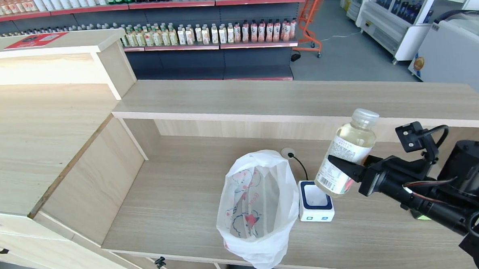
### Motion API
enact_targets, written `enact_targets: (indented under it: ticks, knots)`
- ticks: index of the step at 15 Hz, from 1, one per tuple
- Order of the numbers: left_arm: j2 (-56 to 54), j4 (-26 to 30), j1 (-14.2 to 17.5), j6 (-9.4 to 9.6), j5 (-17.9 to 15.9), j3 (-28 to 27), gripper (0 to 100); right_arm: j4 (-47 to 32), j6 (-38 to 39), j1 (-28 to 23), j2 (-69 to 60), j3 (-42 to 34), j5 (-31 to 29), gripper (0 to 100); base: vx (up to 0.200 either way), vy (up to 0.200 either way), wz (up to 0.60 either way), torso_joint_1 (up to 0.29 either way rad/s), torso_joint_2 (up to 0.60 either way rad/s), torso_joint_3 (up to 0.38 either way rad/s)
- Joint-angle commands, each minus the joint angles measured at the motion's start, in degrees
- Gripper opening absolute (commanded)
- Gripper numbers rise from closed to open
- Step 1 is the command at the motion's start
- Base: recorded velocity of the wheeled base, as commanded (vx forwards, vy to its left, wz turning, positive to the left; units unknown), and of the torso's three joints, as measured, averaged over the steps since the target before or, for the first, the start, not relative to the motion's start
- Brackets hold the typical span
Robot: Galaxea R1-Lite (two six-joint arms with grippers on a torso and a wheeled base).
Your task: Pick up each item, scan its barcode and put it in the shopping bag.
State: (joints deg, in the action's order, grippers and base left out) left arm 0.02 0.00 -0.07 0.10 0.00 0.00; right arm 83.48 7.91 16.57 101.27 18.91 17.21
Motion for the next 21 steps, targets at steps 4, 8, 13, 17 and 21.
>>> enact_targets:
  ticks: [4, 8, 13, 17, 21]
  knots:
    - [-0.02, 0.00, 0.07, -0.01, 0.00, 0.00, 100, -0.07, -0.09, 4.88, 11.50, 7.11, -0.51, 0, 0.000, 0.000, 0.00, 0.000, 0.00, 0.000]
    - [-0.02, 0.00, 0.07, -0.01, 0.00, 0.00, 100, -4.64, 0.09, 9.18, 16.68, 11.50, -0.43, 0, 0.000, 0.000, 0.00, 0.000, 0.00, 0.000]
    - [-0.02, 0.00, 0.07, -0.01, 0.00, 0.00, 100, -5.87, -5.01, 13.32, 29.69, 23.81, -6.40, 0, 0.000, 0.000, 0.00, 0.000, 0.00, 0.000]
    - [-0.02, 0.00, 0.07, -0.01, 0.00, 0.00, 100, -2.62, -14.86, 13.93, 41.20, 32.86, -6.75, 0, 0.000, 0.000, 0.00, 0.000, 0.00, 0.000]
    - [-0.02, 0.00, 0.07, -0.01, 0.00, 0.00, 100, -0.07, -19.07, 15.25, 47.09, 38.66, -6.84, 0, 0.000, 0.000, 0.00, 0.000, 0.00, 0.000]
